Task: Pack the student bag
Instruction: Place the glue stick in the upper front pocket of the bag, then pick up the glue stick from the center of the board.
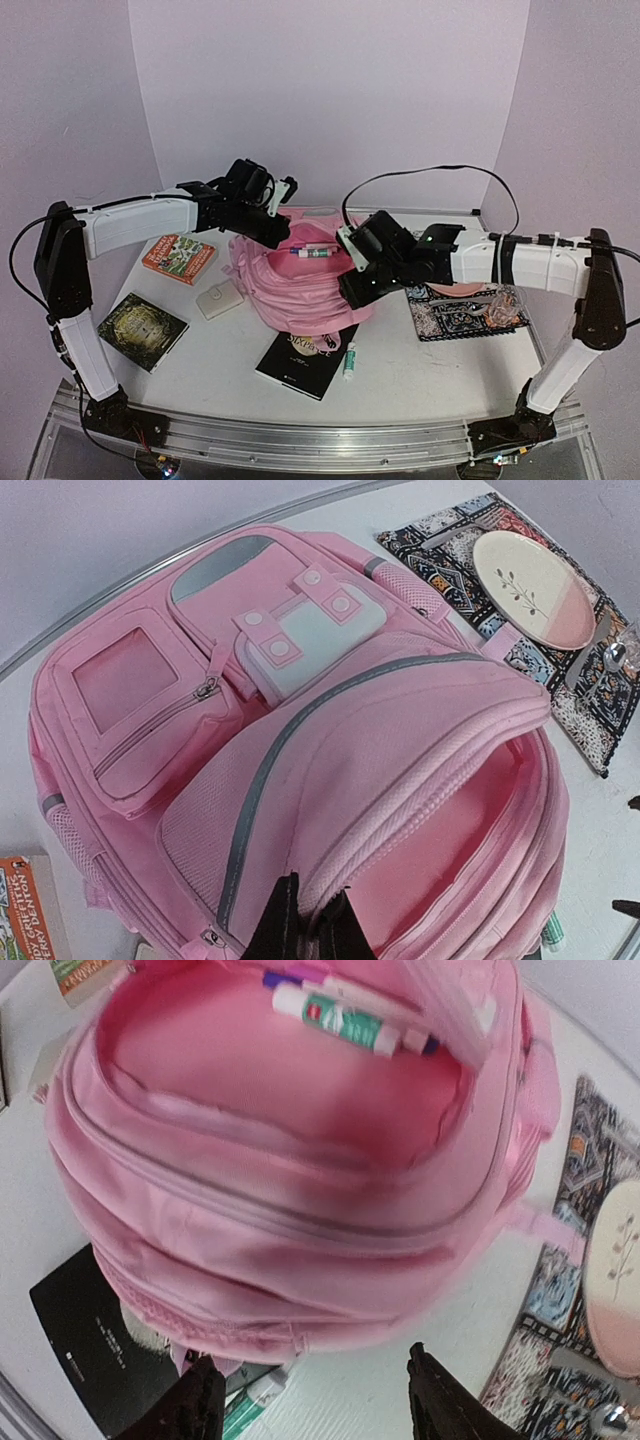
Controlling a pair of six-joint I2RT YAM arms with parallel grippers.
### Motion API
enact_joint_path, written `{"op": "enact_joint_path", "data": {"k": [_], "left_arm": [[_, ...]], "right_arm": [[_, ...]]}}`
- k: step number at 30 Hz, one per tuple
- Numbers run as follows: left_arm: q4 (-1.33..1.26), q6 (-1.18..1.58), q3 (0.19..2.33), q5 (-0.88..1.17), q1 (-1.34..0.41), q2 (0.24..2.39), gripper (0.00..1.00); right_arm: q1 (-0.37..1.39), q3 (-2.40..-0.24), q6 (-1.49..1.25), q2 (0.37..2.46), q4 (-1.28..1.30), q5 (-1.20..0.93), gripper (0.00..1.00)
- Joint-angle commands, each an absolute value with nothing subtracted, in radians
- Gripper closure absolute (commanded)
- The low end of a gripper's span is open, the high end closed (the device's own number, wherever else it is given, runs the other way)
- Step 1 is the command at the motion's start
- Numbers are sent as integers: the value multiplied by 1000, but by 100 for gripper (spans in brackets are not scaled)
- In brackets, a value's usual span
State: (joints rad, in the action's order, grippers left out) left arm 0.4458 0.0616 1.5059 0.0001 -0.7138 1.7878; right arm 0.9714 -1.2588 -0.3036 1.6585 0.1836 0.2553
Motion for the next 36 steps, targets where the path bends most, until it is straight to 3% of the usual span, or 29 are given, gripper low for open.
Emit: {"op": "enact_joint_path", "data": {"k": [1, 7, 21, 36], "left_arm": [[380, 98, 1536, -48, -700, 1770, 100], [380, 108, 1535, -55, -699, 1772, 100], [380, 110, 1529, -54, -699, 1768, 100], [380, 104, 1532, -38, -700, 1769, 100]], "right_arm": [[973, -1195, -537, 1626, 313, 178, 39], [978, -1147, -628, 1675, 312, 116, 45], [1089, -1133, -701, 1844, 276, 75, 47], [1099, -1112, -715, 1918, 360, 233, 55]]}}
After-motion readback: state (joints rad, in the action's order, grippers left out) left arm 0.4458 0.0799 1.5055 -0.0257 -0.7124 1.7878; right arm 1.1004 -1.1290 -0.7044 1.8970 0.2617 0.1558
